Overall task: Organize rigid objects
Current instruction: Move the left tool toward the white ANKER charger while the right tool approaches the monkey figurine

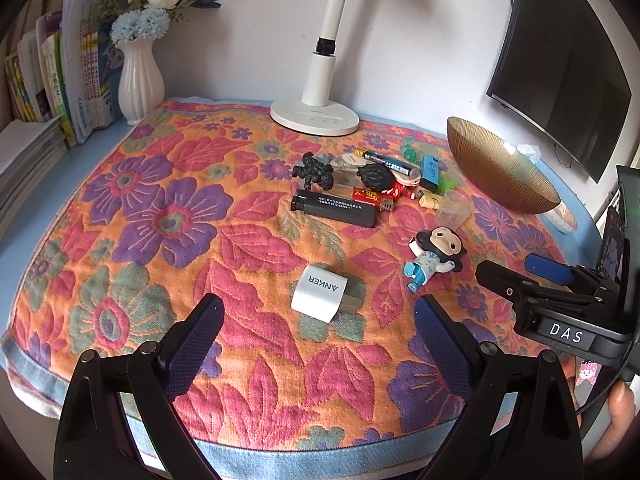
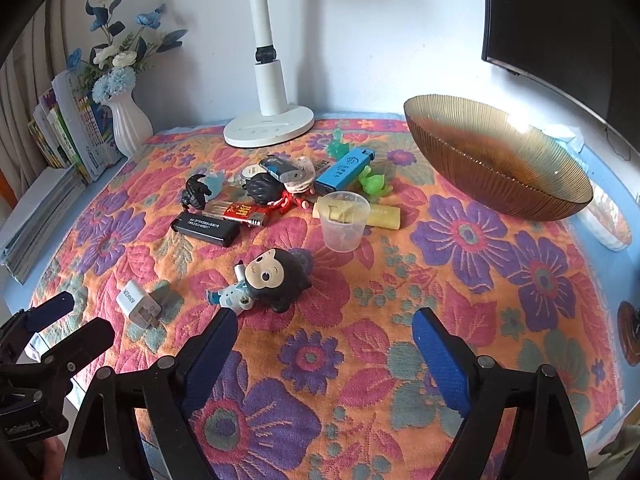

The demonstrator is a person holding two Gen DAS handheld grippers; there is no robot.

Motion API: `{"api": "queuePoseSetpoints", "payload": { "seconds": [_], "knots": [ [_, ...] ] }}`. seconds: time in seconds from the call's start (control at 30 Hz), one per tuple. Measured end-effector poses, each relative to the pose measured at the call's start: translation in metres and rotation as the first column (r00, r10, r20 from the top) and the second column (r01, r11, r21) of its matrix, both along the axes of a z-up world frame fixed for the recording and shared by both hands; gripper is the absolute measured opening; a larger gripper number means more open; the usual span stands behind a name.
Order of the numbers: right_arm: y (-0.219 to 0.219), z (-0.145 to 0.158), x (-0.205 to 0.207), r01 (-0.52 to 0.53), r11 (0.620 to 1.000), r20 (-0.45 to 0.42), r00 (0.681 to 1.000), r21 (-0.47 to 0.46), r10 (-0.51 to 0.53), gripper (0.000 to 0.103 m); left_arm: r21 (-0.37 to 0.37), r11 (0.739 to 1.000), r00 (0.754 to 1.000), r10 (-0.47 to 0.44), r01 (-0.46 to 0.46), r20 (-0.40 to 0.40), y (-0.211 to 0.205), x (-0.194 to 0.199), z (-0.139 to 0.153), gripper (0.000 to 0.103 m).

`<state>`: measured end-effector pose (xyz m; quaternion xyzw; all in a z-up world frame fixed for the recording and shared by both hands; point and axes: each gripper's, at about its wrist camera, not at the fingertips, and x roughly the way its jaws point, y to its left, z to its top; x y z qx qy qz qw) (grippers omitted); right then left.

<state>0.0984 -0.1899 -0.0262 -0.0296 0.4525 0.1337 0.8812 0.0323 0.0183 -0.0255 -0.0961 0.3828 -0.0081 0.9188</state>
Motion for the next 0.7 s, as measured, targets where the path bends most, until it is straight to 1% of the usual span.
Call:
{"api": "queuePoseSetpoints", "payload": {
  "seconds": [0.07, 0.13, 0.2, 0.23, 0.27, 0.43, 0.47, 0.53, 0.6, 0.67, 0.7],
  "knots": [
    [0.000, -0.003, 0.003, -0.002, 1.000, -0.011, 1.000, 0.002, 0.002, 0.085, 0.002, 1.000, 1.000, -0.005, 0.005, -0.012, -0.001, 0.004, -0.001, 0.090],
    [0.002, -0.005, 0.006, -0.005, 1.000, -0.017, 1.000, -0.007, 0.005, 0.084, 0.008, 1.000, 1.000, -0.007, 0.008, -0.025, -0.001, 0.008, -0.003, 0.088],
    [0.003, -0.006, 0.008, -0.014, 1.000, -0.025, 1.000, -0.007, 0.014, 0.083, 0.004, 1.000, 0.999, -0.015, 0.016, -0.033, -0.002, 0.012, -0.005, 0.083],
    [0.004, -0.007, 0.008, -0.019, 1.000, -0.028, 0.999, -0.005, 0.019, 0.082, 0.000, 1.000, 0.999, -0.020, 0.020, -0.037, -0.002, 0.014, -0.007, 0.079],
    [0.005, -0.007, 0.010, -0.023, 1.000, -0.031, 0.999, -0.003, 0.023, 0.082, -0.005, 1.000, 0.999, -0.022, 0.022, -0.038, -0.002, 0.016, -0.008, 0.078],
    [0.013, -0.012, 0.026, -0.031, 0.999, -0.086, 0.996, 0.024, 0.033, 0.082, -0.030, 0.999, 0.997, -0.030, 0.028, -0.073, -0.006, 0.036, -0.022, 0.077],
    [0.017, -0.015, 0.029, -0.037, 0.999, -0.102, 0.994, 0.026, 0.039, 0.082, -0.025, 0.999, 0.996, -0.029, 0.027, -0.079, -0.007, 0.039, -0.024, 0.076],
    [0.024, -0.021, 0.031, -0.047, 0.999, -0.131, 0.990, 0.026, 0.050, 0.078, 0.004, 1.000, 0.994, -0.020, 0.020, -0.108, -0.008, 0.041, -0.028, 0.072],
    [0.030, -0.028, 0.032, -0.068, 0.997, -0.152, 0.986, 0.039, 0.074, 0.078, 0.028, 0.999, 0.991, -0.013, 0.017, -0.130, -0.003, 0.039, -0.031, 0.069],
    [0.035, -0.031, 0.031, -0.086, 0.996, -0.154, 0.984, 0.031, 0.090, 0.073, 0.038, 0.999, 0.991, -0.012, 0.017, -0.133, 0.006, 0.032, -0.030, 0.070],
    [0.035, -0.030, 0.029, -0.099, 0.995, -0.150, 0.983, 0.030, 0.102, 0.068, 0.051, 0.999, 0.990, 0.003, 0.004, -0.139, 0.013, 0.028, -0.029, 0.070]
  ]
}}
